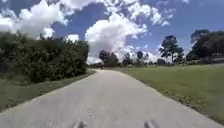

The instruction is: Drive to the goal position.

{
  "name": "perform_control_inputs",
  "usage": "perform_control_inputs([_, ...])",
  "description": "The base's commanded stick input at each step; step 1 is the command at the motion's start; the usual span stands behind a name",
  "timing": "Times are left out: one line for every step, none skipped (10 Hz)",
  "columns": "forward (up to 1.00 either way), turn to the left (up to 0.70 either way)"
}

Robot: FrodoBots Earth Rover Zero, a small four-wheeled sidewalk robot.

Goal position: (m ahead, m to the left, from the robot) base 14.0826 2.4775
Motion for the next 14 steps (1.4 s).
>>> perform_control_inputs([0.5,0.0])
perform_control_inputs([0.5,0.0])
perform_control_inputs([0.5,0.0])
perform_control_inputs([0.5,0.0])
perform_control_inputs([0.5,0.0])
perform_control_inputs([0.5,0.0])
perform_control_inputs([0.5,0.0])
perform_control_inputs([0.5,0.0])
perform_control_inputs([0.5,0.0])
perform_control_inputs([0.5,0.0])
perform_control_inputs([0.5,0.0])
perform_control_inputs([0.5,0.0])
perform_control_inputs([0.5,0.0])
perform_control_inputs([0.5,0.0])
